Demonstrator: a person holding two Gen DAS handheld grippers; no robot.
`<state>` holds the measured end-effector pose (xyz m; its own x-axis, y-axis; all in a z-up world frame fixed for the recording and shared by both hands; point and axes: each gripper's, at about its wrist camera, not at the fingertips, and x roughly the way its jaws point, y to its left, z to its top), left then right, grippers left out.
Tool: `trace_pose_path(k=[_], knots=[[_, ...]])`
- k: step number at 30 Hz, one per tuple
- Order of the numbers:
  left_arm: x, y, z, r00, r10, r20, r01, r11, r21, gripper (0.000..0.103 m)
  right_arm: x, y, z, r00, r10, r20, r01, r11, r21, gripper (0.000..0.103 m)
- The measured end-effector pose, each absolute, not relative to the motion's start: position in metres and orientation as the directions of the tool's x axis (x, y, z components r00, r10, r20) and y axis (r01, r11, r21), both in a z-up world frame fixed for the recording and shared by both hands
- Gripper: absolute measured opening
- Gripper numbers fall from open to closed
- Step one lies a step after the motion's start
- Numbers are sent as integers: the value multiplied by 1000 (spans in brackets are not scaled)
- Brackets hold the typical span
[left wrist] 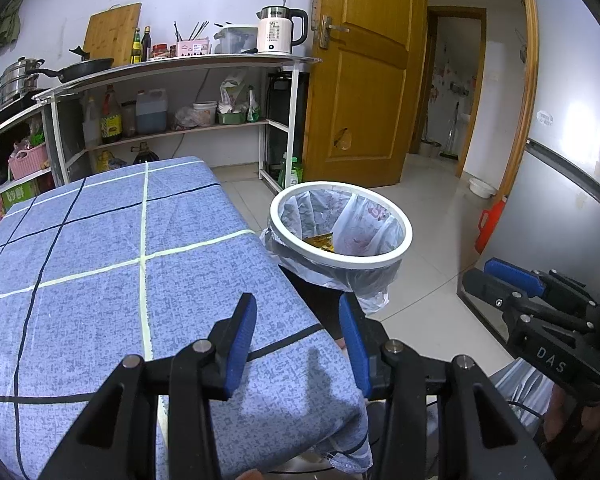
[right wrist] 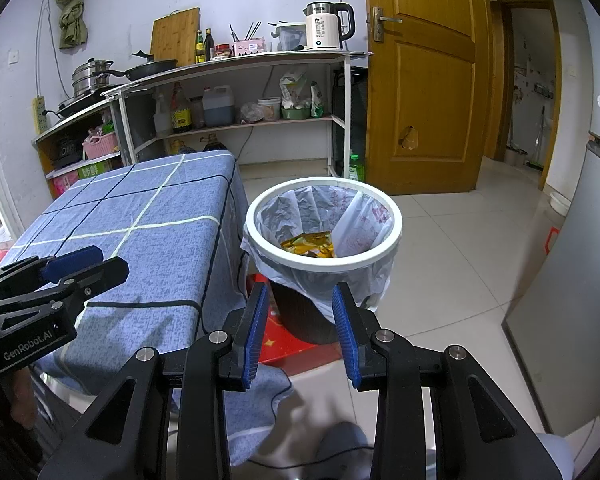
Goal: Collect trash
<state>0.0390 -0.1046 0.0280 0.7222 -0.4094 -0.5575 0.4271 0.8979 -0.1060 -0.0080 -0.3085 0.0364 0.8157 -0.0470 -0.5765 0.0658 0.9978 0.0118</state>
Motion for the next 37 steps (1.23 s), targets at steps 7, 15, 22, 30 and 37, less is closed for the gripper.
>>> trace_pose_path(k=[7,15,22,30,37], knots=[[39,-103,29,725,-404,-557,425,900,-99,45,-8,-308,36,816,-46,-576,65,998,12,34],[40,-99,28,726,-398,-561,420,902,-97,45,-8,-308,36,816,-45,-576,63,998,12,34],[41,-103,25,732,-384,-563,413,907,-82,45,-7,-308,36,817,-44,-575,62,998,11,34],[39,-107,24,736,-370,-566,406,911,-69,45,-7,-308,36,816,-43,-576,61,998,12,34],[40,-108,24,735,-372,-567,403,912,-76,45,-7,-308,36,817,-45,-575,63,998,11,34]])
